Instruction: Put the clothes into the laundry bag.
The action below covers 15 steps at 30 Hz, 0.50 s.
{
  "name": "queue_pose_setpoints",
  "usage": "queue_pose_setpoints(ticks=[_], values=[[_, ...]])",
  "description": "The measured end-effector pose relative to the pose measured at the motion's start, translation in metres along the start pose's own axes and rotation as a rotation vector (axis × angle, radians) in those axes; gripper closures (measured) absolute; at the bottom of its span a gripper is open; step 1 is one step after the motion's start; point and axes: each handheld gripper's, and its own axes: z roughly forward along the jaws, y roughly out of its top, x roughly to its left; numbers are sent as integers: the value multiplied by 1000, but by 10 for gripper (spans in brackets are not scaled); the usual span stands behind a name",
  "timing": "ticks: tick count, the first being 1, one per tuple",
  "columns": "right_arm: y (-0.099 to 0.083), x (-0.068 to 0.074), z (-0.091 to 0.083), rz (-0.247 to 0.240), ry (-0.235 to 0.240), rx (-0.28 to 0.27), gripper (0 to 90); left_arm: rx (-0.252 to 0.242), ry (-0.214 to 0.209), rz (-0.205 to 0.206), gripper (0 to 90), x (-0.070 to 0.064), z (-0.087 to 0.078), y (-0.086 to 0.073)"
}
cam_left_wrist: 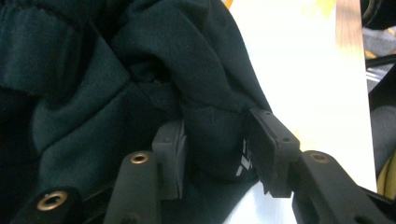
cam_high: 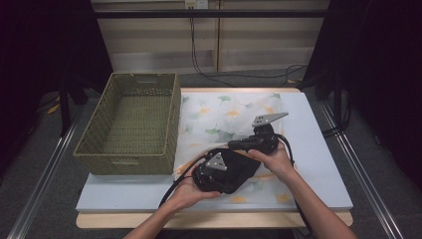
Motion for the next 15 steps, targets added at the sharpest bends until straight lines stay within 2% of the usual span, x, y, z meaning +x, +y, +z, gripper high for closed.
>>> queue_pose_setpoints(ticks=[2, 3, 4, 5, 6, 7, 8, 9, 10, 13, 14, 15], values=[[0, 0, 0, -3, 0, 0, 897, -9, 4, 4, 704, 1, 1, -1], [0, 0, 0, 0, 1, 0, 897, -33, -15, -7, 766, 4, 2, -2], [0, 0, 0, -1, 1, 0, 897, -1, -9, -1, 810, 6, -1, -1], [0, 0, 0, 0, 2, 2, 897, -11, -6, -14, 837, 7, -1, -1], [0, 0, 0, 0, 2, 2, 897, -45, -6, -14, 846, 8, 1, -1], [0, 0, 0, 0, 2, 2, 897, -45, -3, -34, 849, 8, 0, -1], [0, 0, -1, 2, 3, 3, 897, -34, 0, -27, 850, 9, -1, 0], [0, 0, -1, 6, 2, 4, 897, -46, 5, -40, 851, 9, 0, 1], [0, -1, -1, 10, 3, 4, 898, -24, 22, -29, 852, 11, -3, 3], [0, -2, 0, 11, 2, 5, 898, -46, 34, -45, 854, 11, -2, 5], [0, -2, -1, 11, 3, 4, 898, -34, 33, -32, 854, 13, -3, 6], [0, -2, -1, 8, 3, 1, 898, -49, 38, -48, 855, 12, -2, 6]])
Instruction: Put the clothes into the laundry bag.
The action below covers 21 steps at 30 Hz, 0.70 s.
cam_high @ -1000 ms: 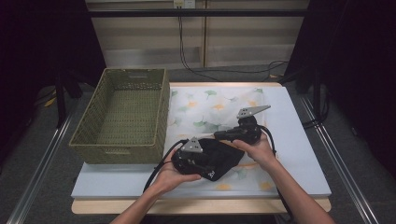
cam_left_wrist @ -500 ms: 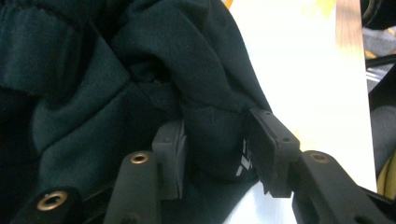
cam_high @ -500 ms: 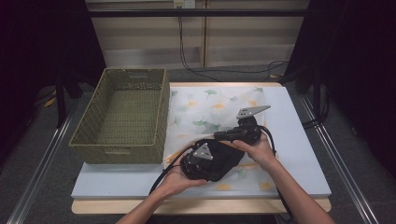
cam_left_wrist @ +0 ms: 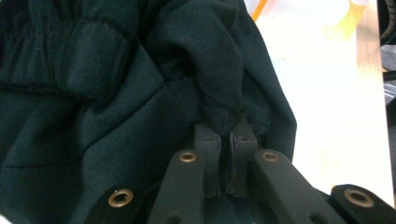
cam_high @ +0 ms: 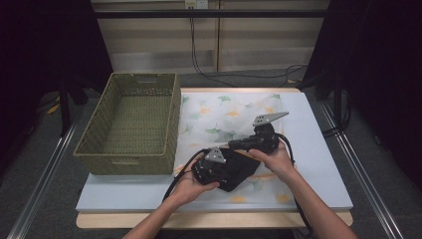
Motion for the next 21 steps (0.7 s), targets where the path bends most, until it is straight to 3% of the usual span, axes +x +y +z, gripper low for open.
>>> queue_pose_setpoints(ticks=[4, 6, 7, 11, 16, 21], values=[[0, 1, -1, 1, 1, 1, 898, 5, -2, -1, 855, 3, 0, 0], [0, 1, -1, 3, 1, 2, 898, -7, 5, -17, 855, 3, -1, 1], [0, 1, -1, 1, -5, 4, 898, -25, -3, -45, 855, 4, 0, 1], [1, 2, 0, -7, -1, 10, 898, -23, 25, -49, 855, 10, -1, 5], [1, 2, 0, -7, 5, 10, 898, -62, 37, -92, 855, 19, 0, 4], [0, 2, 0, -7, 6, 16, 898, -61, 55, -112, 855, 23, -1, 5]])
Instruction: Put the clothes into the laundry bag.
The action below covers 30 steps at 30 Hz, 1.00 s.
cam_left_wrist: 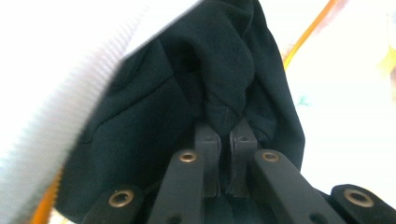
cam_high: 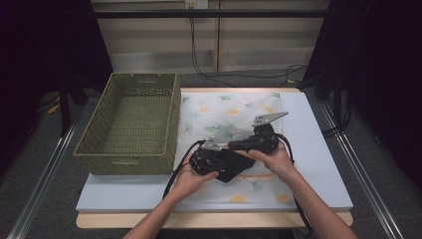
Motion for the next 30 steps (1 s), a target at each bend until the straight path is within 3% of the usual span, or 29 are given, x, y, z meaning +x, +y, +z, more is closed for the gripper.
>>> queue_pose_setpoints(ticks=[12, 16, 18, 23, 26, 30], values=[[-2, -2, 0, 8, 2, 2, 898, -68, 55, -72, 856, 9, 12, 7], [-2, -3, -2, 10, 8, 1, 898, -88, 72, -77, 856, 12, 15, 11], [-2, -3, -2, 11, 6, -7, 898, -74, 81, -65, 856, 12, 15, 12], [-3, -4, -2, 10, 15, 1, 898, -105, 91, -90, 856, 13, 22, 9], [-5, -6, -1, 17, 16, 5, 898, -108, 102, -75, 852, 14, 23, 8], [-6, -7, -1, 21, 14, 8, 898, -89, 101, -68, 777, 14, 25, 8]])
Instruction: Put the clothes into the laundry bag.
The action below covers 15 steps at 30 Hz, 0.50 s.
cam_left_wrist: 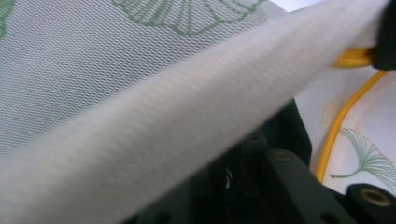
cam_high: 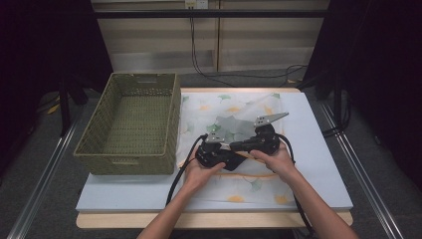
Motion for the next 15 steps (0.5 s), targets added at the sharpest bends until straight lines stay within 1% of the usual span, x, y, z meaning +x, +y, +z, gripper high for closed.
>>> queue_pose_setpoints(ticks=[1, 2, 3, 4, 5, 6, 7, 8, 9, 11, 12, 13, 15], values=[[0, 0, 0, 3, 1, 0, 898, -9, -13, 8, 763, -1, 0, 0], [0, -1, -1, 1, 1, -2, 898, 9, -24, 16, 731, -1, -3, 0], [0, -1, -1, 2, 0, -2, 897, 15, -24, 40, 728, 0, -5, 0], [0, -1, -2, 4, 1, -3, 898, 11, -25, 44, 726, 0, -6, 0], [0, -1, -2, 6, 0, -3, 897, 9, -50, 32, 710, 0, -8, 1], [0, -1, -2, 7, 0, -3, 897, 16, -58, 33, 682, 0, -11, 1], [0, -1, -2, 4, 0, -3, 897, 14, -58, 39, 671, -2, -15, 1], [0, -1, -2, 0, 0, -2, 897, 22, -62, 54, 665, -4, -18, 1], [0, -1, -2, -4, 0, -2, 897, 22, -75, 62, 651, -5, -22, 1], [0, -1, -2, 1, -5, -5, 897, 46, -74, 80, 625, -8, -29, 0], [-1, -2, -2, 3, -6, -5, 897, 51, -85, 89, 621, -8, -33, -2], [-1, -2, -2, 1, -6, -2, 896, 67, -82, 92, 616, -8, -35, -3], [-1, -2, -2, 1, -6, 1, 896, 56, -80, 87, 574, -8, -37, -8]])
